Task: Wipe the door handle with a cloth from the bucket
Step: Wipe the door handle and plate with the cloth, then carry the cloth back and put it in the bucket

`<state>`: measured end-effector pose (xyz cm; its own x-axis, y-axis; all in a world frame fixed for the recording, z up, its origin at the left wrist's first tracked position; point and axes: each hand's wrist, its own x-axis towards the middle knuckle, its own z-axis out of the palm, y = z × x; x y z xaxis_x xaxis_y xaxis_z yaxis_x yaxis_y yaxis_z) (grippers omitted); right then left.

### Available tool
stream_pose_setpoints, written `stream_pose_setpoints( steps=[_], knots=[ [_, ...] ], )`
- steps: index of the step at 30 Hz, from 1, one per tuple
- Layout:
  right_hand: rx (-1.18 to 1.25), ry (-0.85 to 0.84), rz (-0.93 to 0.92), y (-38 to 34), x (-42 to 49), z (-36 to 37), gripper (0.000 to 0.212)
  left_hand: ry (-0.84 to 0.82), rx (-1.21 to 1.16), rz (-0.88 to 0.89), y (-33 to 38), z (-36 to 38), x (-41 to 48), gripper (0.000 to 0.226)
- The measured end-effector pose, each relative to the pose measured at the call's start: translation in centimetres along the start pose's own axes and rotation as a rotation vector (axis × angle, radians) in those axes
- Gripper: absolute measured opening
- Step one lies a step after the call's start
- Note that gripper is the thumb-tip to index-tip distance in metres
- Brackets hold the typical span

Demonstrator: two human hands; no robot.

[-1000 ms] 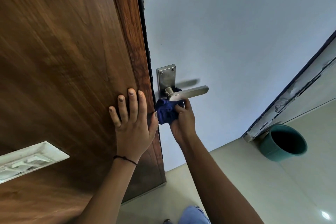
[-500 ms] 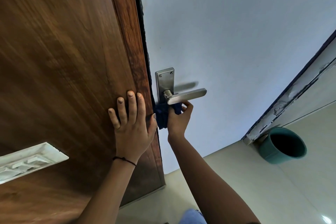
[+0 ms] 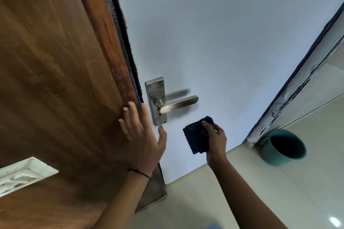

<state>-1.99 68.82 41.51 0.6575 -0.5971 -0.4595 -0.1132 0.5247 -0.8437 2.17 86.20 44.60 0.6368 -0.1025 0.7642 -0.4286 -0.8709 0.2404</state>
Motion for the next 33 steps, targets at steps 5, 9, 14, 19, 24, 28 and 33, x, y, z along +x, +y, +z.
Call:
stream_pose_setpoints(
  steps=[5,9,14,19,24,28,33],
  knots=[
    [0.035,-0.037,-0.02,-3.9,0.1,-6.4,0.003,-0.296,-0.426,0.034,8.4,3.1,-1.2,0.071],
    [0.112,0.008,-0.029,-8.1,0.0,-13.3,0.014,-0.979,-0.998,-0.451,18.3,4.0,-1.8,0.076],
    [0.182,0.025,-0.027,-13.6,0.6,-23.7,0.023,-1.174,-1.318,-0.813,29.5,8.3,-4.3,0.065],
    [-0.054,0.047,-0.071,-17.3,2.4,-34.3,0.029,-1.229,-1.386,-0.931,39.9,11.6,-6.3,0.035],
    [-0.039,0.113,-0.026,-19.7,6.0,-42.3,0.045,-1.397,-1.443,-1.027,47.9,15.2,-7.5,0.038],
    [0.091,0.128,0.05,-20.8,11.4,-46.8,0.042,-1.517,-1.411,-1.097,52.3,20.9,-8.3,0.041],
    [0.112,0.264,0.166,-20.7,22.0,-51.3,0.041,-1.676,-1.309,-1.187,57.4,31.8,-9.7,0.03]
  ],
)
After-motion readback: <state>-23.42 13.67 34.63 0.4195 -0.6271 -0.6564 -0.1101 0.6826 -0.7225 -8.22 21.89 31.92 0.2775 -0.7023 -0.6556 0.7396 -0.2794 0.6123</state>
